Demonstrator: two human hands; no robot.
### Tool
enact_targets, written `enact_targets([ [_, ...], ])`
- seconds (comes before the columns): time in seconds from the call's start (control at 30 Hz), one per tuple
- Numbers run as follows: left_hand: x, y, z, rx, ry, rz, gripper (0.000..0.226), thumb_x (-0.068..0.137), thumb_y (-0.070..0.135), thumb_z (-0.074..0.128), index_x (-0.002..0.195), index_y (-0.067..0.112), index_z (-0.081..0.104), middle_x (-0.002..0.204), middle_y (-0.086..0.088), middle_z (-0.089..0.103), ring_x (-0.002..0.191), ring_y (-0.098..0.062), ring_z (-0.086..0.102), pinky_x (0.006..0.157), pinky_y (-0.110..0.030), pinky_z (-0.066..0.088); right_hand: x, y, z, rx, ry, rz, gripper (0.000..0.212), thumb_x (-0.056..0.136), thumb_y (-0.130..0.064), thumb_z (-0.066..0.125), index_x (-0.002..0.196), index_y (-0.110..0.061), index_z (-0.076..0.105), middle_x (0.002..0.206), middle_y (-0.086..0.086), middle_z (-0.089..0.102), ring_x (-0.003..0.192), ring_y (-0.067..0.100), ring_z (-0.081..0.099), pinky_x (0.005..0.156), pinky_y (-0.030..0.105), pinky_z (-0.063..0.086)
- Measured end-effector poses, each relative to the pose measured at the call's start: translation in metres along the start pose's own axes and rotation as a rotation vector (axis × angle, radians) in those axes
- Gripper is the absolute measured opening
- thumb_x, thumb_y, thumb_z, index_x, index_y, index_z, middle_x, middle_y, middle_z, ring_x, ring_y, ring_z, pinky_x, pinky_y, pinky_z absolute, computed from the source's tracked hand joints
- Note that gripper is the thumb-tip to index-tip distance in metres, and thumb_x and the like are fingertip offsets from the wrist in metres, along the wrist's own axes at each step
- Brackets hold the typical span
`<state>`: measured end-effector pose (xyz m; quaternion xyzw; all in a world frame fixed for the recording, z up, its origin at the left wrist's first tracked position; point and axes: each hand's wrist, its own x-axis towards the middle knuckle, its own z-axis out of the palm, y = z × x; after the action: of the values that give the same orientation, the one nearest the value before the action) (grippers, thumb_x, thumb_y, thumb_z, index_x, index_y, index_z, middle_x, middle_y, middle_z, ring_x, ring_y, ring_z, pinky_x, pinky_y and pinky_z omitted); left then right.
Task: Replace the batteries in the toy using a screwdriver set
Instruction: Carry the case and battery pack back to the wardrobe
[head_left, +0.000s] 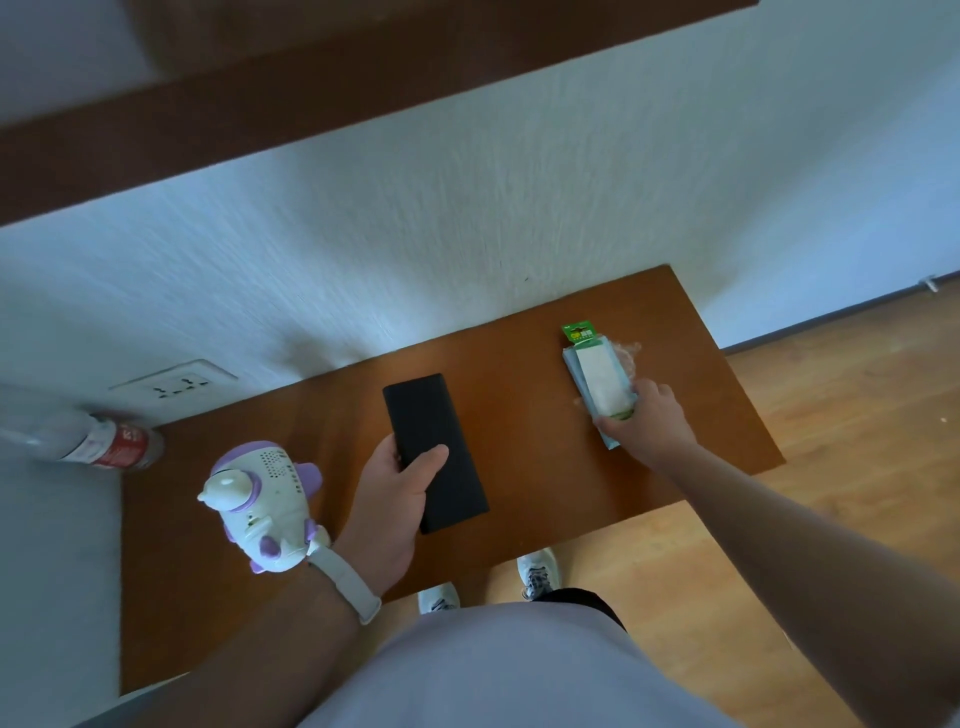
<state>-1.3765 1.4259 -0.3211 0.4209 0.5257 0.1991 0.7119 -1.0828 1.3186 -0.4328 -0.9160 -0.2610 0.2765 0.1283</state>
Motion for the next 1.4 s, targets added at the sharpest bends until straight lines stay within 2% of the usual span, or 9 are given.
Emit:
enact_targets([
  [0.1, -0.002, -0.002, 0.003, 0.002, 0.01, 0.002, 0.026, 0.094, 0.02, 0.068, 0.119, 0.024, 0.061, 0.1, 0.001, 0.077, 0.094, -0.021, 0.075, 0.073, -0.036, 0.061, -0.001, 0.002, 0.001, -0.157, 0.022, -0.012, 0.09, 0.067, -0.071, 0.073, 0.135, -0.022, 0.037, 0.123, 0.002, 0.045, 0.115, 0.024, 0.047, 0.083, 0.042, 0.051],
  [0.23, -0.004, -0.004, 0.005, -0.002, 0.028, 0.001, 0.024, 0.094, 0.021, 0.068, 0.117, 0.025, 0.062, 0.098, 0.002, 0.076, 0.093, -0.02, 0.075, 0.071, -0.034, 0.061, -0.001, -0.004, 0.006, -0.191, 0.0, 0.04, 0.101, 0.063, -0.076, 0.071, 0.139, -0.022, 0.031, 0.128, 0.004, 0.044, 0.122, 0.026, 0.045, 0.09, 0.045, 0.049],
  [0.4, -0.003, -0.005, 0.005, 0.007, 0.038, -0.011, 0.023, 0.095, 0.024, 0.067, 0.117, 0.027, 0.06, 0.096, 0.004, 0.075, 0.093, -0.018, 0.074, 0.07, -0.032, 0.061, 0.001, -0.01, 0.012, -0.163, 0.03, 0.089, 0.091, 0.069, -0.069, 0.071, 0.135, -0.017, 0.037, 0.127, 0.006, 0.046, 0.12, 0.026, 0.047, 0.09, 0.044, 0.049],
  [0.67, -0.002, -0.005, 0.005, -0.016, 0.048, -0.027, 0.024, 0.096, 0.023, 0.067, 0.119, 0.024, 0.06, 0.097, 0.002, 0.076, 0.092, -0.019, 0.075, 0.068, -0.032, 0.061, -0.001, -0.007, 0.009, -0.13, 0.058, 0.086, 0.087, 0.065, -0.058, 0.08, 0.129, -0.018, 0.038, 0.124, 0.005, 0.051, 0.117, 0.026, 0.05, 0.093, 0.043, 0.05],
  [0.83, -0.001, -0.003, 0.009, -0.013, 0.052, -0.048, 0.026, 0.096, 0.023, 0.066, 0.122, 0.024, 0.059, 0.107, -0.004, 0.073, 0.097, -0.024, 0.074, 0.073, -0.037, 0.061, 0.003, 0.0, 0.004, -0.038, -0.043, 0.146, 0.087, 0.066, -0.055, 0.082, 0.129, -0.022, 0.034, 0.12, 0.003, 0.05, 0.11, 0.023, 0.052, 0.084, 0.042, 0.057],
  [1.0, -0.002, 0.001, 0.013, -0.019, 0.048, -0.047, 0.025, 0.097, 0.023, 0.065, 0.121, 0.024, 0.059, 0.11, -0.006, 0.072, 0.098, -0.025, 0.073, 0.072, -0.036, 0.061, 0.006, 0.005, 0.001, 0.102, -0.145, 0.191, 0.1, 0.065, -0.058, 0.084, 0.14, -0.02, 0.03, 0.13, 0.005, 0.044, 0.116, 0.023, 0.052, 0.084, 0.038, 0.057],
  [1.2, -0.005, 0.006, 0.019, -0.014, 0.053, -0.049, 0.023, 0.097, 0.022, 0.064, 0.12, 0.024, 0.059, 0.111, -0.007, 0.07, 0.099, -0.025, 0.072, 0.07, -0.034, 0.061, 0.006, 0.014, -0.007, 0.269, -0.223, 0.169, 0.08, 0.074, -0.044, 0.084, 0.134, -0.019, 0.039, 0.116, -0.002, 0.053, 0.089, 0.012, 0.058, 0.054, 0.023, 0.049],
  [1.27, -0.006, 0.007, 0.022, -0.004, 0.055, -0.045, 0.024, 0.098, 0.022, 0.063, 0.121, 0.023, 0.058, 0.113, -0.009, 0.069, 0.103, -0.027, 0.07, 0.07, -0.035, 0.061, 0.003, 0.017, -0.009, 0.303, -0.234, 0.169, 0.078, 0.074, -0.042, 0.085, 0.134, -0.019, 0.04, 0.111, -0.005, 0.052, 0.084, 0.009, 0.057, 0.053, 0.023, 0.048],
  [1.4, -0.01, 0.008, 0.027, 0.0, 0.054, -0.045, 0.024, 0.099, 0.022, 0.061, 0.123, 0.021, 0.057, 0.117, -0.011, 0.067, 0.106, -0.03, 0.068, 0.07, -0.035, 0.061, -0.002, 0.022, -0.011, 0.357, -0.275, 0.189, 0.07, 0.075, -0.044, 0.084, 0.127, -0.02, 0.044, 0.105, -0.005, 0.055, 0.089, 0.013, 0.059, 0.06, 0.026, 0.051],
])
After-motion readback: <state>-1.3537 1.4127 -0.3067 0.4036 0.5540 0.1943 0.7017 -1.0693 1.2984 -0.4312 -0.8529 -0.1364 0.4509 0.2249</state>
